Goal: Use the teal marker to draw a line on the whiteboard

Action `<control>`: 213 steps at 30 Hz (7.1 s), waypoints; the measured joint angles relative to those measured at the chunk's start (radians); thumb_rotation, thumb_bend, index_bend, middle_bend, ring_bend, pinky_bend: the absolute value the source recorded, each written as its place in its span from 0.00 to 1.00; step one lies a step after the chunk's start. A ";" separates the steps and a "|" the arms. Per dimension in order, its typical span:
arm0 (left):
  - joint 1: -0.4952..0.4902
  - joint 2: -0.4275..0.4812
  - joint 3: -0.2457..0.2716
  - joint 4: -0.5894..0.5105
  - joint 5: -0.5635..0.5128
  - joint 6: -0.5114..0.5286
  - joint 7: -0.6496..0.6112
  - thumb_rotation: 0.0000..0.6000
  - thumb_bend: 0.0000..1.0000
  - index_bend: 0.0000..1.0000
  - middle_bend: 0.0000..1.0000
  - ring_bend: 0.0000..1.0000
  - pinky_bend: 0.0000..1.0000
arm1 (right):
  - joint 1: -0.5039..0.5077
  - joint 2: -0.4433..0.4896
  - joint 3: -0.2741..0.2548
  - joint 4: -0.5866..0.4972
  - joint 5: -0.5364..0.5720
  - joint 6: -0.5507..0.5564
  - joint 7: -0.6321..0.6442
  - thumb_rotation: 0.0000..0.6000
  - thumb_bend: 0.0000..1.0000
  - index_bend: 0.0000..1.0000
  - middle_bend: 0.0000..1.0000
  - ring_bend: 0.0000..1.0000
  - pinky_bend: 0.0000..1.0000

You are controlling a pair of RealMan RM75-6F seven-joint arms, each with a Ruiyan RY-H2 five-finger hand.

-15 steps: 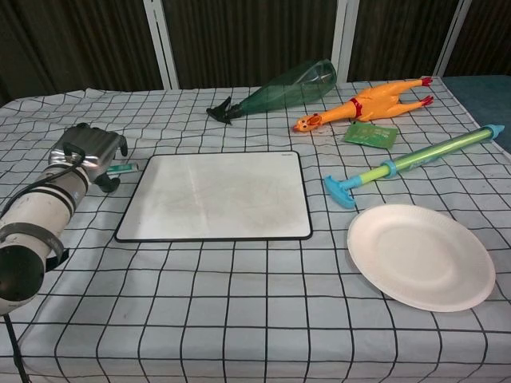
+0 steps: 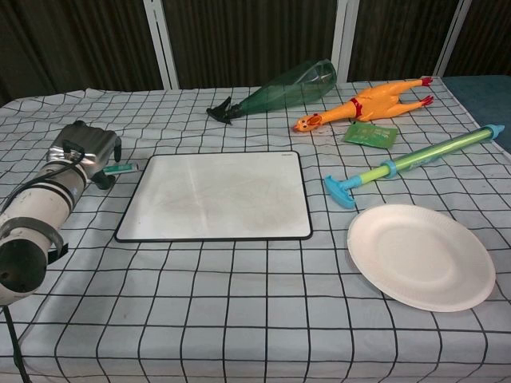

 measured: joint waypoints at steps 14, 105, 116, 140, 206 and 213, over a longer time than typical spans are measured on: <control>-0.021 -0.034 -0.009 0.085 0.021 -0.048 -0.030 1.00 0.37 0.49 0.42 0.23 0.11 | -0.001 0.000 0.001 -0.004 0.005 -0.003 -0.007 1.00 0.33 0.00 0.00 0.00 0.07; -0.006 -0.090 0.250 0.082 0.559 0.197 -1.140 1.00 0.49 0.77 0.75 0.47 0.21 | 0.005 0.016 0.000 -0.009 0.013 -0.015 0.012 1.00 0.33 0.00 0.00 0.00 0.07; 0.004 -0.089 0.269 0.100 0.567 0.193 -1.148 1.00 0.49 0.77 0.75 0.47 0.21 | 0.006 0.011 0.002 -0.010 0.017 -0.023 -0.002 1.00 0.33 0.00 0.00 0.00 0.07; 0.052 -0.052 0.289 0.136 0.566 0.197 -1.196 1.00 0.50 0.77 0.75 0.47 0.21 | 0.001 0.008 0.004 -0.011 0.020 -0.016 -0.008 1.00 0.33 0.00 0.00 0.00 0.07; 0.282 0.257 0.376 0.032 0.597 0.305 -1.019 1.00 0.33 0.12 0.13 0.01 0.05 | -0.008 0.009 0.004 -0.007 0.004 0.012 0.002 1.00 0.33 0.00 0.00 0.00 0.07; 0.440 0.467 0.457 -0.419 0.644 0.503 -1.006 1.00 0.33 0.00 0.00 0.00 0.00 | -0.011 0.008 0.013 -0.011 0.019 0.016 -0.003 1.00 0.33 0.00 0.00 0.00 0.07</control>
